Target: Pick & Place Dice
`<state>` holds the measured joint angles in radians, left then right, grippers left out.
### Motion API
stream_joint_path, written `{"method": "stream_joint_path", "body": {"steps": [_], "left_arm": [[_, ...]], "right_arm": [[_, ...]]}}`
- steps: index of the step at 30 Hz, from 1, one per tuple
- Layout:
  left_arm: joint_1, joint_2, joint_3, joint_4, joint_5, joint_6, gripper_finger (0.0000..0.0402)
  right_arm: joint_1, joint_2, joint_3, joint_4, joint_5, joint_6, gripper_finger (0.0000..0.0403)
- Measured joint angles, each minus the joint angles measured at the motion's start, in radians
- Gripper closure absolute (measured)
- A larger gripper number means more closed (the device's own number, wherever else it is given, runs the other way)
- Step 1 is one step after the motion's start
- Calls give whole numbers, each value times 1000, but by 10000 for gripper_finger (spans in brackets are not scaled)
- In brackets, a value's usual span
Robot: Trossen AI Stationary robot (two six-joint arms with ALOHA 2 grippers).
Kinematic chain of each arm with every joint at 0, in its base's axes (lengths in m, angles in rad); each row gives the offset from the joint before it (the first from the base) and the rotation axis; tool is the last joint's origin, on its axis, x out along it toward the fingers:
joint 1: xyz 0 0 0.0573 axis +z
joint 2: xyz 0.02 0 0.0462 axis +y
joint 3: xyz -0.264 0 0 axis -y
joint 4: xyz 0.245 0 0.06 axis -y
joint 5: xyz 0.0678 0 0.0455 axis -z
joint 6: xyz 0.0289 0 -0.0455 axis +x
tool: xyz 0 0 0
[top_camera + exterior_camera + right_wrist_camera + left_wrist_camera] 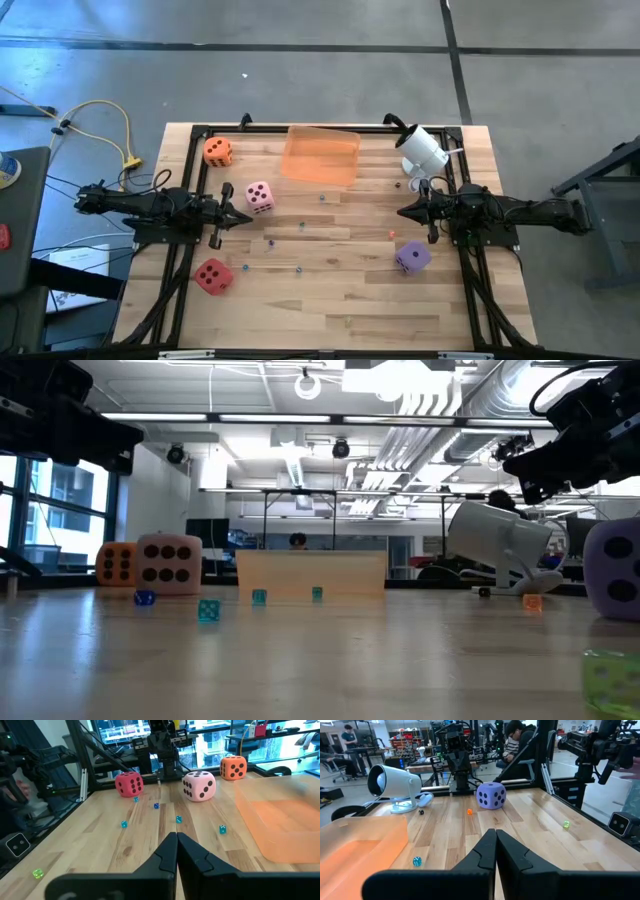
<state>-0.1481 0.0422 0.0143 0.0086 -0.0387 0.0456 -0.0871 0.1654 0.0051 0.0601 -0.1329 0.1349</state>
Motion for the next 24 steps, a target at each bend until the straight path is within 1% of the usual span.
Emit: {"method": "stream_joint_path", "body": {"steps": [5, 9, 11, 12, 14, 15, 17, 20, 22, 24], "left_arm": [[0, 0, 0, 5, 0, -4, 401], [0, 0, 0, 8, -1, -127, 401], [2, 0, 0, 8, -15, -111, 401], [3, 0, 0, 8, -20, -88, 401], [3, 0, 0, 8, -27, -51, 401], [3, 0, 0, 8, -30, -44, 401], [3, 0, 0, 10, -53, -43, 401], [3, 0, 0, 27, -75, -47, 401], [2, 0, 0, 27, -69, -118, 401], [1, 0, 0, 28, -69, -213, 401]], "right_arm": [[0, 0, 0, 0, 0, 0, 401], [0, 0, 0, 12, 15, 0, 401], [0, 0, 0, 13, 29, 3, 401], [0, 0, 0, 12, 25, 44, 401], [5, 0, 0, 13, -10, 195, 401], [9, 1, 0, 23, -5, 241, 401], [9, 5, 0, 70, 28, 274, 401], [9, 7, 0, 147, 28, 375, 401], [9, 6, 0, 174, 17, 469, 401], [9, 6, 0, 186, -13, 481, 401]]}}
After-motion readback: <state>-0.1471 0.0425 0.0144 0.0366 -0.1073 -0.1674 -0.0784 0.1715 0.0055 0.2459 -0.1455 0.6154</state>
